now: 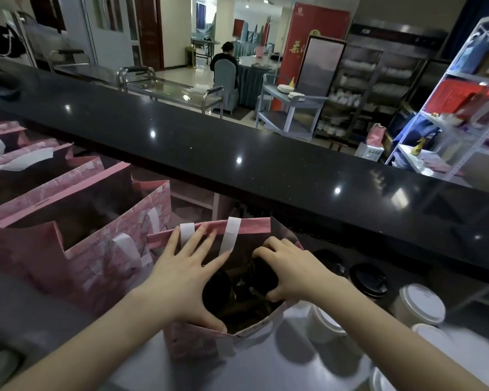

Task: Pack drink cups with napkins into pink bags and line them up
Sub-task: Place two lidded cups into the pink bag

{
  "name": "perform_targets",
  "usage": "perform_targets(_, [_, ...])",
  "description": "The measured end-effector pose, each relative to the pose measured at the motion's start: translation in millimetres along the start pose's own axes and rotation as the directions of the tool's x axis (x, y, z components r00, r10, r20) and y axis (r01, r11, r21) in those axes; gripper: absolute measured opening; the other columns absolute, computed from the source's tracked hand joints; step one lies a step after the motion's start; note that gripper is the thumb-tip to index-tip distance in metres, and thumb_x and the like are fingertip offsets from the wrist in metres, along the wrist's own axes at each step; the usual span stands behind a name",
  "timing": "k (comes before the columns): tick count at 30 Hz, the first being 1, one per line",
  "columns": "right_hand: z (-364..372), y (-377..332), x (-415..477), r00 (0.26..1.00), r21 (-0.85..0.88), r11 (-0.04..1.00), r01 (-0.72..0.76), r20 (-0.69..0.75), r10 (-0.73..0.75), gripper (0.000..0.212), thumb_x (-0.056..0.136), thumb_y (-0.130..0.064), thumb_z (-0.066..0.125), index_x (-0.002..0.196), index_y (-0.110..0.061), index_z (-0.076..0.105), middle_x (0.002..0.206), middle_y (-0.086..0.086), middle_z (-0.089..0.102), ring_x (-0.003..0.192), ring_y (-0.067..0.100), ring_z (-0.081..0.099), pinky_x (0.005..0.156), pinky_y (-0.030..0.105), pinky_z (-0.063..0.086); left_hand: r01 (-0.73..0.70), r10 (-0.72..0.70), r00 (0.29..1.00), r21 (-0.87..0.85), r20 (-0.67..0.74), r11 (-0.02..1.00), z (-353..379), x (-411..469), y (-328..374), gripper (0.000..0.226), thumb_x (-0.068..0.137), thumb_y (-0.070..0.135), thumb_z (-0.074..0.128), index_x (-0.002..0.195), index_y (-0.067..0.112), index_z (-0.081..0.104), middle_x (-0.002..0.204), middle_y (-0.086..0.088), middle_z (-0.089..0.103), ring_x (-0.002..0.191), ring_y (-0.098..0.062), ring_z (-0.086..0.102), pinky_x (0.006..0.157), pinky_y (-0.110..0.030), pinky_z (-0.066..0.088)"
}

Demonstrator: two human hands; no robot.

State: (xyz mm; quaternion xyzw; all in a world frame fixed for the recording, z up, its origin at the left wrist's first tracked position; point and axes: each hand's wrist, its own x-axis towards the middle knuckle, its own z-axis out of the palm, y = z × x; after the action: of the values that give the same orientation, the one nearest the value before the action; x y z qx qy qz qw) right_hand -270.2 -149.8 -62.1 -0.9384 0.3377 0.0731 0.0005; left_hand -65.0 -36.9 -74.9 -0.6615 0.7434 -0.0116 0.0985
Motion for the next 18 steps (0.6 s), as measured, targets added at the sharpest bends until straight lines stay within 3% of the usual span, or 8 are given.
perform_targets(4, [8,1,-7,1.0,-0.002,1.0,-0.008,-0.011,0.008,0.077,0.066,-0.04,0.076,0.131,-0.032,0.035,0.124,-0.003,0.039,0.108,0.021,0.044,0.067,0.03,0.041,-0.004,0.004,1.0,-0.004,-0.005,1.0,1,-8,5,0.128,0.051,0.098,0.035,0.148,0.036,-0.022,0.151,-0.008,-0.037,0.13,-0.026,-0.049,0.11,-0.059,-0.023])
perform_targets(9, [15,-18,9,0.998,0.027,0.998,0.057,0.003,-0.057,0.08,0.068,-0.033,0.08,0.134,-0.028,0.036,0.128,-0.001,0.039,0.112,0.022,0.044,0.073,0.032,0.044,-0.038,0.037,0.999,-0.006,-0.018,0.999,1,-9,15,0.131,0.05,0.096,0.038,0.148,0.033,-0.021,0.155,-0.007,-0.033,0.134,-0.025,-0.044,0.11,-0.059,-0.022])
perform_targets(14, [26,-21,22,0.999,0.084,0.996,0.002,0.046,-0.006,0.079,0.069,-0.027,0.08,0.136,-0.024,0.039,0.127,0.003,0.041,0.112,0.026,0.047,0.083,0.04,0.053,-0.014,0.013,1.0,-0.005,-0.025,1.0,1,-9,8,0.131,0.05,0.097,0.036,0.149,0.032,-0.02,0.155,-0.006,-0.031,0.135,-0.024,-0.043,0.112,-0.058,-0.02])
perform_targets(18, [30,-18,27,1.0,0.138,0.99,0.004,-0.006,-0.004,0.074,0.068,-0.027,0.08,0.131,-0.024,0.041,0.126,0.0,0.042,0.109,0.024,0.048,0.08,0.032,0.051,-0.001,0.001,1.0,-0.007,-0.027,1.0,3,-8,2,0.129,0.051,0.098,0.035,0.149,0.034,-0.02,0.155,-0.007,-0.032,0.136,-0.023,-0.042,0.111,-0.057,-0.022])
